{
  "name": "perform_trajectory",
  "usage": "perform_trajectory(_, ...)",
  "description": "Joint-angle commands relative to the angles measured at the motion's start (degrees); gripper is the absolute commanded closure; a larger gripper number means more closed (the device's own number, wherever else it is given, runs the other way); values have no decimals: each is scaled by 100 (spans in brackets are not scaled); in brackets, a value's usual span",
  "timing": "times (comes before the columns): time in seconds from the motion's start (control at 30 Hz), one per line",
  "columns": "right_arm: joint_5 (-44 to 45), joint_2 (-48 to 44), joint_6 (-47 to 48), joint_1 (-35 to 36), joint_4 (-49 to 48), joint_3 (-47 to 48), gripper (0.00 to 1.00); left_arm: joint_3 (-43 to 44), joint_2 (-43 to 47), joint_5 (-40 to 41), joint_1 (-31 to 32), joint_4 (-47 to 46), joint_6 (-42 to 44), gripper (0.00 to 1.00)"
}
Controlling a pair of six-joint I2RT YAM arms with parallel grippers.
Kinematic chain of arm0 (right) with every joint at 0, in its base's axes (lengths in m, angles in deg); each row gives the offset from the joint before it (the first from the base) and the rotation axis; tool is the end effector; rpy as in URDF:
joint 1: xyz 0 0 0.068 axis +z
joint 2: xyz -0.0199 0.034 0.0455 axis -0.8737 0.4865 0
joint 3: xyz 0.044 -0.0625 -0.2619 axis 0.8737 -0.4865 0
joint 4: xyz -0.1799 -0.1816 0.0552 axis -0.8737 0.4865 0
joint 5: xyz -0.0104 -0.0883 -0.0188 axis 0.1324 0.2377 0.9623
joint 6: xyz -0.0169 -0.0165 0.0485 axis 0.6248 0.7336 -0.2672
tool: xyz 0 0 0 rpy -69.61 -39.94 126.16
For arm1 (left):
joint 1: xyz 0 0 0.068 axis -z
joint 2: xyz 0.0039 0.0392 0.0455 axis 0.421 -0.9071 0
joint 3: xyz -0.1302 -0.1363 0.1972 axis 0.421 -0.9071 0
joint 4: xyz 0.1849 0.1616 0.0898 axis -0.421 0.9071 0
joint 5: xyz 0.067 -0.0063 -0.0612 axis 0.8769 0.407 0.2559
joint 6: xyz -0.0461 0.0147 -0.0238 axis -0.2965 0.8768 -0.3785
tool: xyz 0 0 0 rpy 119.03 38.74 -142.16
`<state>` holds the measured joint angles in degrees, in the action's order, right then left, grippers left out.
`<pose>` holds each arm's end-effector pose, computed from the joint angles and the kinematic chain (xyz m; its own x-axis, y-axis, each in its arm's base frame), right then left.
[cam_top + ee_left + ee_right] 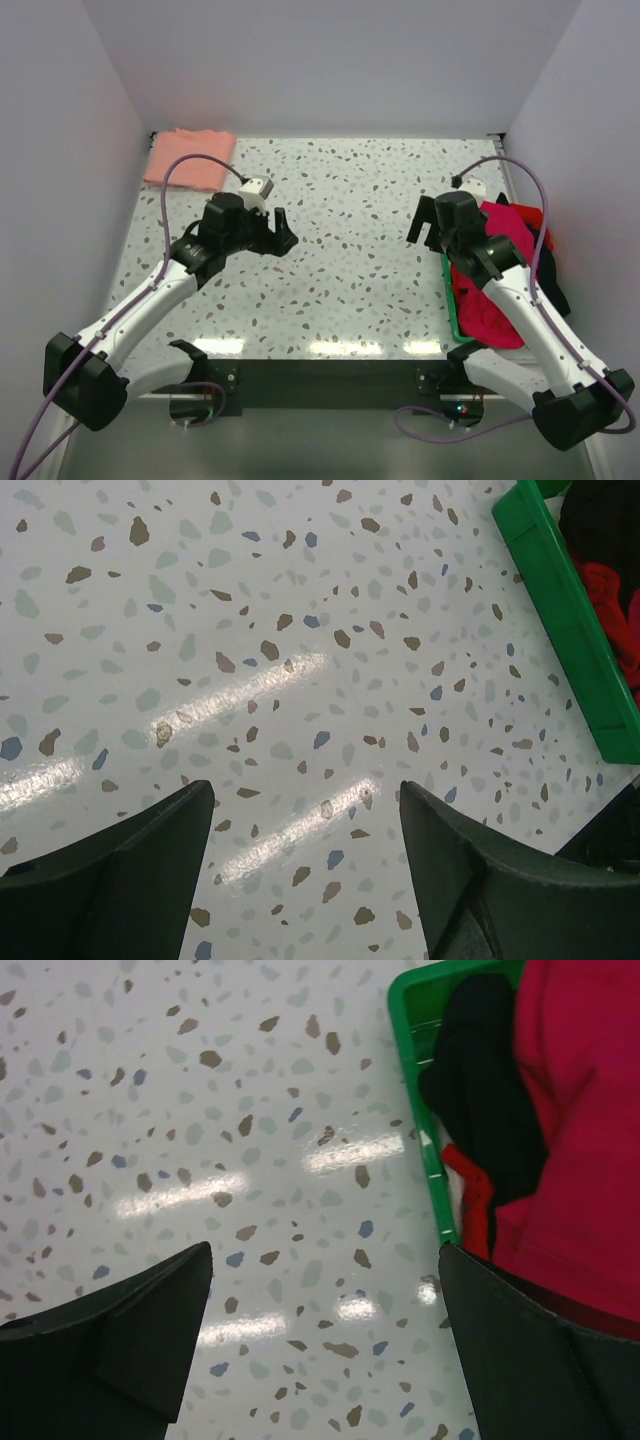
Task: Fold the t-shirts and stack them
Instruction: Grab the tshirt from the pile
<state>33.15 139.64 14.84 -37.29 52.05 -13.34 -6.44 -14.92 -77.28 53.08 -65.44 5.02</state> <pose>0.1896 0.0682 0.3273 -0.5714 0.2603 -0.7783 0.2093 0.9632 0.1685 0.2146 -0.1223 0.2907 -0.6433 -0.0639 -0.7630 0.3917 0.8288 -0.3996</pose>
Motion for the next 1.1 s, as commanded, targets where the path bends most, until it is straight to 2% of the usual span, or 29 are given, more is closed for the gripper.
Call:
perform_trajectory(0.0,1436,306,-122,-74,672,580,1,-21,-11,-127,-32,-267,-15,20)
perform_trajectory(0.1,1913,562,-70,-477,858,800,1,-39,7,-136,-32,-276,-15,20)
perform_trajectory(0.17,1565,624,-9,-1046,701,801,1,-39,16,-171,-32,-276,-15,20)
perform_trajectory(0.27,1527,817,-87,-1418,498,783,1,-39,16,-224,-32,-284,-15,20)
perform_trajectory(0.4,1483,1204,-298,-1673,436,888,1,-56,16,-303,-32,-293,-23,20)
perform_trajectory(0.7,1817,1468,-501,-1937,68,660,8,-56,-28,-382,-32,-311,-32,20)
perform_trajectory(0.87,1703,1582,-544,-2113,-127,370,19,-56,-81,-382,-32,-311,-50,20)
perform_trajectory(0.97,1685,1600,-649,-2122,-109,335,35,-65,-116,-409,-32,-319,-50,20)
perform_trajectory(1.0,1668,1539,-659,-2122,-109,326,45,-57,-142,-417,-41,-320,-59,20)
perform_trajectory(1.07,1650,1451,-667,-2131,-109,317,58,-65,-160,-444,-41,-328,-59,20)
